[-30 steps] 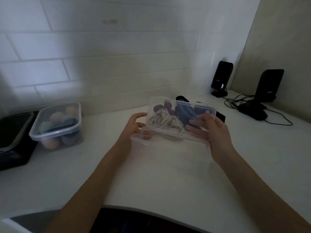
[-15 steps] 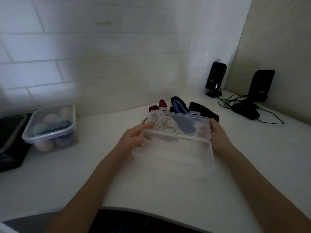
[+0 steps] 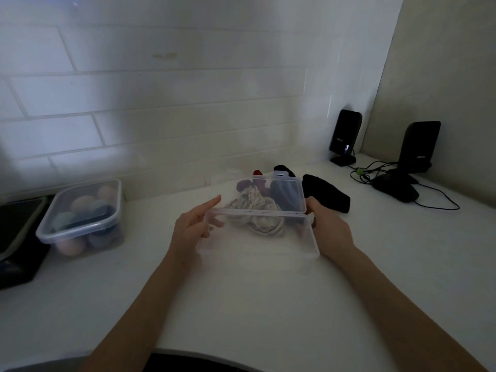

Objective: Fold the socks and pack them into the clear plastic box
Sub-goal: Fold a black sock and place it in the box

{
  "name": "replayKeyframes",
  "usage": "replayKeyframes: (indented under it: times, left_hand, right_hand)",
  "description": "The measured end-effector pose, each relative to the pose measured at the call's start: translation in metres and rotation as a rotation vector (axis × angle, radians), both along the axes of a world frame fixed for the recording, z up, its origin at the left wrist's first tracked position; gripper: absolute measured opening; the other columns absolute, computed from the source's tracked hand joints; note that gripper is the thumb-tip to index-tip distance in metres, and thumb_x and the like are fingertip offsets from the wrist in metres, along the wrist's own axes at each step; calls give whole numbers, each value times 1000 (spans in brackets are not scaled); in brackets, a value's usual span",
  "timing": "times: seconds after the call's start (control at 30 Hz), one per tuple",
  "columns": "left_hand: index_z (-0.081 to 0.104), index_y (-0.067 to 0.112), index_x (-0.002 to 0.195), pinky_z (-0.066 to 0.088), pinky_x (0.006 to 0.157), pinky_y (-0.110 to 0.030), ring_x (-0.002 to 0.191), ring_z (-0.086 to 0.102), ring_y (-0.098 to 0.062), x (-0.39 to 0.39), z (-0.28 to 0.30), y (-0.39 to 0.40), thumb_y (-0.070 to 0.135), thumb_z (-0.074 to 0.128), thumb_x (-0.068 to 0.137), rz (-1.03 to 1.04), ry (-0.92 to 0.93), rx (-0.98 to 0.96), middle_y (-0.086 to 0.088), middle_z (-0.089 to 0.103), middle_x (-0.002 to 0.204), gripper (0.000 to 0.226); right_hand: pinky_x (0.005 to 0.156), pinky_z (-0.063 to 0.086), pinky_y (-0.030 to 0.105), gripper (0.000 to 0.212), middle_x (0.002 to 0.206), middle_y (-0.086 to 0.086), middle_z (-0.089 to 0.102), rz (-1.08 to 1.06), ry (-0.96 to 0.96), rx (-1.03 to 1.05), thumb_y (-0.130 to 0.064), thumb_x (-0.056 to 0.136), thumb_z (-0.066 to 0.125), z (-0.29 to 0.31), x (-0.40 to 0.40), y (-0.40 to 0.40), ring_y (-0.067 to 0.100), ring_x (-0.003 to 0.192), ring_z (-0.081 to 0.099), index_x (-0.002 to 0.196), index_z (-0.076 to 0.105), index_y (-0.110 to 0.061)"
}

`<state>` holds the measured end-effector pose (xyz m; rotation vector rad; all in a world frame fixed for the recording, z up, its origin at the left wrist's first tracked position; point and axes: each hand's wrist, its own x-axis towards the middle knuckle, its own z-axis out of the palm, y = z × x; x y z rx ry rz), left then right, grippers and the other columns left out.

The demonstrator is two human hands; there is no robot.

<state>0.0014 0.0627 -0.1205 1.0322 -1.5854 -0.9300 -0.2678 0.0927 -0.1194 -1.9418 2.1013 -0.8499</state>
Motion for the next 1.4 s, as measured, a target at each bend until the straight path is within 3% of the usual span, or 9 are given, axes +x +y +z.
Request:
replayKeyframes:
  times: [0.27, 0.37, 0.53, 0.63, 0.77, 0.97, 1.07, 1.27, 1.4]
  left_hand:
    - [52, 27, 122, 38, 51, -7, 52, 48, 1, -5, -3, 5, 13, 41, 59, 45, -97, -42, -1, 65, 80, 66]
    - [54, 27, 122, 38, 53, -8, 52, 46, 1, -10, -2, 6, 12, 40, 61, 17, -85, -58, -4, 66, 83, 64]
    - [45, 66, 111, 44, 80, -33, 71, 46, 2, -16, -4, 9, 22, 40, 60, 71, -264, -91, 10, 69, 82, 67]
    - [33, 58, 129, 33, 99, -44, 84, 44, -1, -20, 6, 19, 43, 33, 66, 119, -536, -173, 10, 63, 92, 64]
    - [24, 42, 142, 23, 90, -35, 98, 35, -15, -17, 28, 28, 64, 21, 74, 371, -823, -379, 5, 45, 99, 72]
    - [43, 34, 128, 26, 98, -10, 118, 38, -3, -71, 79, 44, 66, 48, 66, -184, -381, -280, 15, 49, 119, 70]
    - [48, 31, 126, 40, 103, -32, 117, 53, -6, -105, 79, 42, 65, 63, 59, -501, -441, 20, 12, 59, 124, 76]
    - [70, 19, 87, 55, 77, -26, 74, 70, -10, -118, 59, 35, 16, 77, 73, -429, -168, 122, 3, 74, 77, 15]
    - [69, 12, 81, 51, 55, -17, 53, 64, -7, -109, 61, 36, 10, 75, 74, -296, -75, 25, 6, 67, 57, 10]
  right_hand:
    - [68, 48, 16, 14, 94, 8, 64, -91, -639, -432, -4, 85, 54, 19, -17, 6, 3, 76, 57, 92, 52, -16]
    - [77, 58, 33, 15, 98, 10, 66, 27, -937, -546, -9, 95, 48, 37, -24, 18, 24, 86, 69, 91, 46, -24]
    - [60, 60, 32, 14, 87, 3, 70, 155, -941, -593, -14, 99, 42, 54, -10, 32, 25, 66, 72, 93, 45, -26]
    - [55, 58, 35, 15, 79, 4, 69, 158, -870, -603, -17, 101, 38, 60, -2, 35, 21, 57, 69, 92, 44, -27]
    - [53, 57, 34, 18, 71, 15, 62, 229, -844, -632, -21, 103, 31, 67, 0, 41, 23, 58, 67, 91, 44, -23]
    - [56, 51, 23, 31, 69, 15, 60, 223, -1104, -545, -36, 101, 30, 70, 15, 43, 16, 57, 63, 95, 46, -10]
    - [69, 52, 34, 30, 84, 11, 61, 171, -1087, -458, -47, 95, 39, 62, 22, 41, 21, 77, 62, 94, 52, -20]
    - [69, 57, 43, 24, 87, 12, 72, 230, -1116, -376, -29, 83, 58, 63, 18, 42, 26, 80, 70, 103, 51, -17]
    - [68, 54, 24, 32, 95, 6, 74, 446, -1033, -164, -4, 83, 61, 58, 17, 42, 12, 83, 69, 115, 59, -6]
